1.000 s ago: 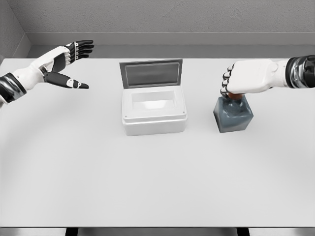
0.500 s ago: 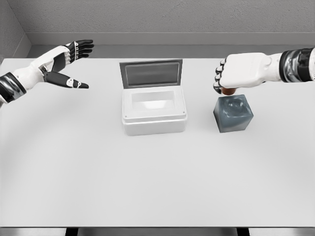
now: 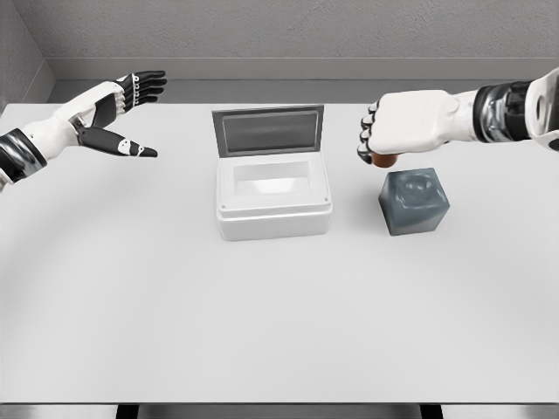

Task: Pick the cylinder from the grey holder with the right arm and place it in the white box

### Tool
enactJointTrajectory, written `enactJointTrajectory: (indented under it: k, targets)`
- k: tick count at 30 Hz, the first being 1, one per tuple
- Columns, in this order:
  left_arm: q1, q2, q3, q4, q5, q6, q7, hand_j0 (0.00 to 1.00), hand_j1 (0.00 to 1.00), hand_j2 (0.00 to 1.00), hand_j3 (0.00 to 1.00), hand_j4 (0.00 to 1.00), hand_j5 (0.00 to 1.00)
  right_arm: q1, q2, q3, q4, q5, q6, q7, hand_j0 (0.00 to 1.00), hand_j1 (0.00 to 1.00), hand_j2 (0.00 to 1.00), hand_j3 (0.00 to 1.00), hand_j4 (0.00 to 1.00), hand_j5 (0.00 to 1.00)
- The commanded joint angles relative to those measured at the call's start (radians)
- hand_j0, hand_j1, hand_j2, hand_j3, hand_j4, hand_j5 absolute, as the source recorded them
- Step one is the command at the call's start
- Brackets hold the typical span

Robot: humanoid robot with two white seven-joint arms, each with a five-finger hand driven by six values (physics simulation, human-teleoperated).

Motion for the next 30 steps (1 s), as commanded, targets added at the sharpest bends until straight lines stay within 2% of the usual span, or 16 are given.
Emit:
enactJointTrajectory:
  k: [1, 23, 30]
  targets:
    - [0.000, 0.001, 0.000, -0.001, 0.006, 0.001, 0.000, 1.00, 1.00, 1.00, 1.00, 1.00, 1.00, -0.002, 0.015, 0.000, 0.001, 0.000, 0.002, 0.000, 0.56, 0.56, 0.56, 0.56, 0.56, 0.56]
    - [-0.005, -0.030, -0.006, 0.005, 0.003, 0.002, 0.000, 1.00, 1.00, 1.00, 1.00, 1.00, 1.00, -0.025, 0.123, 0.002, 0.012, 0.004, 0.002, 0.000, 0.56, 0.56, 0.56, 0.56, 0.56, 0.56]
    - [-0.005, -0.040, -0.006, 0.005, 0.003, 0.002, 0.000, 1.00, 1.00, 1.00, 1.00, 1.00, 1.00, -0.028, 0.175, 0.007, 0.064, 0.013, 0.002, 0.000, 0.56, 0.56, 0.56, 0.56, 0.56, 0.56]
